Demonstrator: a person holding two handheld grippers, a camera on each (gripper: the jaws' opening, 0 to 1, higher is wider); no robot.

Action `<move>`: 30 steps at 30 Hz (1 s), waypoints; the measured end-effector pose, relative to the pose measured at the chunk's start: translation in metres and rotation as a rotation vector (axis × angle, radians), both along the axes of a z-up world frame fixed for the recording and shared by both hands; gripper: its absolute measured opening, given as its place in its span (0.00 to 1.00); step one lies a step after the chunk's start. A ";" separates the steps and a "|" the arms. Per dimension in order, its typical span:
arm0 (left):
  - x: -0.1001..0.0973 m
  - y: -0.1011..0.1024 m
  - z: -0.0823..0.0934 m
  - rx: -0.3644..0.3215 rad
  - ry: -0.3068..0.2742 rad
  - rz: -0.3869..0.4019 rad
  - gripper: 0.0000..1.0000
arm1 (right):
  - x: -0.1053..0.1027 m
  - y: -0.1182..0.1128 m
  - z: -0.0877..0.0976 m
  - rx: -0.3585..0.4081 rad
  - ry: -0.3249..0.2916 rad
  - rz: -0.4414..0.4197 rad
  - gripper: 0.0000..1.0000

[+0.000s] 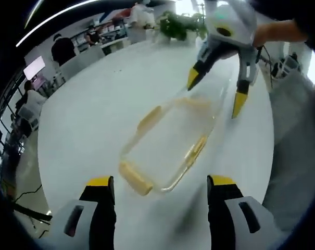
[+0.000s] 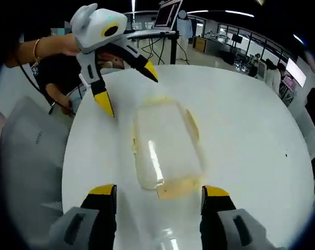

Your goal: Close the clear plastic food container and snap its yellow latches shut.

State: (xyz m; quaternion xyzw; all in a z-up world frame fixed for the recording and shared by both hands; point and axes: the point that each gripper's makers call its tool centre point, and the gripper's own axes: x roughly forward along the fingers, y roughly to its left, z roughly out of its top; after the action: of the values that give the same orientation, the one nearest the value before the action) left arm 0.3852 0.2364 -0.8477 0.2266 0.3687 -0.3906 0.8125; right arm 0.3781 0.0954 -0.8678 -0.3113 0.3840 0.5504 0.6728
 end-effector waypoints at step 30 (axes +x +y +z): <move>0.028 0.001 -0.023 0.150 0.054 -0.230 0.65 | 0.013 0.004 -0.024 -0.145 0.026 0.109 0.66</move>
State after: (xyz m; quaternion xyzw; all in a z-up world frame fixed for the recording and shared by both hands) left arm 0.4128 0.2371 -0.8706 0.3169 0.3899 -0.4586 0.7330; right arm 0.3908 0.0997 -0.8915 -0.3724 0.4139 0.5608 0.6128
